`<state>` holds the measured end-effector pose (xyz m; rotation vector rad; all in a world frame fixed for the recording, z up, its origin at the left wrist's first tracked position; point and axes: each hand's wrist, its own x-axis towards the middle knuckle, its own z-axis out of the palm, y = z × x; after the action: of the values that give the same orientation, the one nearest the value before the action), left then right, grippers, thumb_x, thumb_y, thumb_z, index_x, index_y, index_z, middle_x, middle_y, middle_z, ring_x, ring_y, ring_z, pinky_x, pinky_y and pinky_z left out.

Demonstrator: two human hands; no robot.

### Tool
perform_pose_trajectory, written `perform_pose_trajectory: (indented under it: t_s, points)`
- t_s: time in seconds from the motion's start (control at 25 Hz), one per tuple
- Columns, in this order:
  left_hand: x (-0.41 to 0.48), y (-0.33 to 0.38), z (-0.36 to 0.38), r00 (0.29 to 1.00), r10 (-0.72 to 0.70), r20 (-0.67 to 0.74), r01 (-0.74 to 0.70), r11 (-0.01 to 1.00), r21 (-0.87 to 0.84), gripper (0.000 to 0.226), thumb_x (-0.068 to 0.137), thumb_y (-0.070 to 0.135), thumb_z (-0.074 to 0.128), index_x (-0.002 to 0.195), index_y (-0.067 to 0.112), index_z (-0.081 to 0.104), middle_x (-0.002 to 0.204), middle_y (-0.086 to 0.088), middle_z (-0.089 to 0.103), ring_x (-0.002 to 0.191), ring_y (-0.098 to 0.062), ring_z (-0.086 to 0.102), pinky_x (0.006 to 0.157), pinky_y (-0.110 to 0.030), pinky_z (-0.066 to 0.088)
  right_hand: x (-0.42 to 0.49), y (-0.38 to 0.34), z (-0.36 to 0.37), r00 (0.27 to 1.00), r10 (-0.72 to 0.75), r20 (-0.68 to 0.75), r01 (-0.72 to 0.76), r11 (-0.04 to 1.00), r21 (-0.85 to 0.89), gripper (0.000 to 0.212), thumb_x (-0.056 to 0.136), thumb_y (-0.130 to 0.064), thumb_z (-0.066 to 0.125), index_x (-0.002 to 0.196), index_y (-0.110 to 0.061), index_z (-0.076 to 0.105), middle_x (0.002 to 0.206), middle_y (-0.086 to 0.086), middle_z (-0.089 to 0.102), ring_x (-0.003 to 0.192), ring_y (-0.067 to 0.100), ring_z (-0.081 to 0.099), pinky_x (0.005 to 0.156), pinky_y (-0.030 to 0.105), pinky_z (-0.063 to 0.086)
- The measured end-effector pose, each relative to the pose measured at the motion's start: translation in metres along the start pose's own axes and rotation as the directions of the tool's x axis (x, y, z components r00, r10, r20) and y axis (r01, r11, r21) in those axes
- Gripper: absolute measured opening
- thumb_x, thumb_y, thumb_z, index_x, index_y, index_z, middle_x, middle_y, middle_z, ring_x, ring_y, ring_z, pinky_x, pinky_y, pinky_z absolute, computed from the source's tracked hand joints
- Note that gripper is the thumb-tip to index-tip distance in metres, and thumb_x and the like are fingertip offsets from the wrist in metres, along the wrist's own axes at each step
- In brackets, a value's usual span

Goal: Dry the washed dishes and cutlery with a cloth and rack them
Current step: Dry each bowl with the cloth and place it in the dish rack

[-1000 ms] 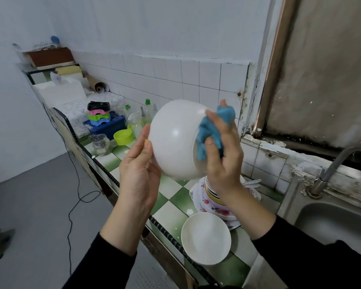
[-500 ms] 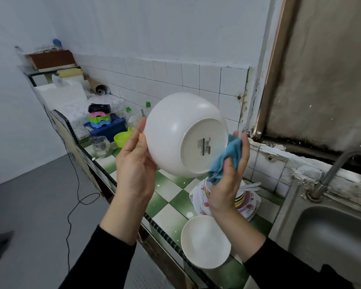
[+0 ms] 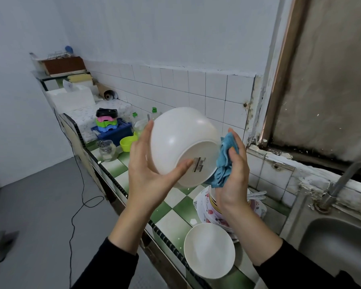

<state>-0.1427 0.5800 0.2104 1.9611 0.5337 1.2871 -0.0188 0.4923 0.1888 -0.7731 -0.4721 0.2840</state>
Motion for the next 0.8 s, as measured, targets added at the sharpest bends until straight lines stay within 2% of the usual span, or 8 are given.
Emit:
perform_pose_trajectory:
  t_s: [0.16,0.24,0.4,0.44,0.48,0.56,0.64,0.8]
  points:
    - [-0.006,-0.008,-0.001,0.999,-0.045,0.031,0.047,0.996,-0.079,0.098,0.055,0.064,0.077,0.141,0.043,0.038,0.133,0.020,0.048,0.128,-0.002,0.045,0.104,-0.043,0.046,0.026,-0.017,0.004,0.997,-0.041,0.066,0.055,0.972,-0.229,0.029,0.084,-0.029,0.050,0.104,-0.038,0.071,0.119,-0.002,0.066,0.113,0.017,0.061,0.093,0.034,0.048]
    - [-0.010,-0.010,-0.001,0.998,-0.063,0.008,0.064,0.992,-0.110,0.094,0.056,0.067,0.076,0.139,0.044,0.039,0.137,0.016,0.048,0.129,-0.006,0.046,0.106,-0.045,0.044,0.025,-0.025,0.006,0.961,-0.158,0.225,0.222,0.930,-0.293,0.029,0.087,-0.028,0.053,0.112,-0.032,0.066,0.118,-0.004,0.065,0.112,0.014,0.060,0.091,0.027,0.047]
    - [-0.014,-0.017,-0.007,0.990,-0.103,-0.096,0.083,0.978,-0.193,0.087,0.060,0.061,0.076,0.137,0.041,0.043,0.137,0.011,0.052,0.127,-0.017,0.052,0.102,-0.050,0.046,-0.006,-0.009,-0.008,0.708,-0.421,0.567,0.678,0.630,-0.378,0.039,0.090,-0.023,0.051,0.128,-0.026,0.057,0.133,0.002,0.054,0.126,0.020,0.052,0.103,0.030,0.042]
    - [-0.015,-0.017,-0.008,0.988,-0.112,-0.102,0.089,0.973,-0.213,0.084,0.061,0.058,0.075,0.137,0.039,0.044,0.136,0.013,0.054,0.125,-0.016,0.053,0.101,-0.050,0.047,-0.015,0.000,-0.015,0.717,-0.429,0.549,0.666,0.653,-0.360,0.041,0.090,-0.022,0.051,0.130,-0.026,0.056,0.136,0.004,0.052,0.129,0.023,0.050,0.105,0.032,0.040]
    - [-0.018,-0.019,-0.009,0.987,-0.127,-0.097,0.101,0.967,-0.235,0.083,0.062,0.055,0.073,0.137,0.036,0.045,0.135,0.017,0.054,0.124,-0.014,0.054,0.100,-0.049,0.048,-0.021,0.008,-0.019,0.799,-0.392,0.457,0.564,0.753,-0.339,0.040,0.089,-0.024,0.051,0.129,-0.029,0.057,0.136,0.002,0.055,0.130,0.022,0.049,0.106,0.033,0.040]
    - [-0.023,-0.024,-0.006,0.989,-0.141,-0.049,0.125,0.962,-0.244,0.086,0.063,0.056,0.073,0.140,0.029,0.046,0.137,0.019,0.051,0.127,-0.010,0.051,0.103,-0.047,0.047,-0.018,0.011,-0.019,0.978,-0.134,0.158,0.163,0.969,-0.188,0.034,0.086,-0.032,0.053,0.119,-0.034,0.062,0.124,-0.012,0.064,0.123,0.015,0.055,0.097,0.024,0.047]
    - [-0.029,-0.031,-0.004,0.993,-0.115,0.031,0.119,0.972,-0.204,0.092,0.062,0.067,0.074,0.141,0.031,0.044,0.141,0.012,0.049,0.130,-0.011,0.048,0.102,-0.044,0.046,0.000,0.002,-0.015,0.999,0.020,0.041,-0.011,0.978,-0.209,0.029,0.083,-0.031,0.051,0.108,-0.033,0.066,0.109,-0.018,0.068,0.111,0.009,0.061,0.086,0.017,0.048]
    - [-0.030,-0.031,-0.003,0.986,0.109,0.127,-0.118,0.991,0.067,0.091,0.065,0.067,0.072,0.142,0.027,0.043,0.122,-0.002,0.053,0.118,0.001,0.049,0.088,-0.024,0.047,0.011,-0.017,-0.006,0.914,-0.152,0.375,0.356,0.742,-0.568,0.030,0.086,-0.030,0.054,0.113,-0.033,0.067,0.112,-0.015,0.068,0.104,0.009,0.063,0.088,0.029,0.051]
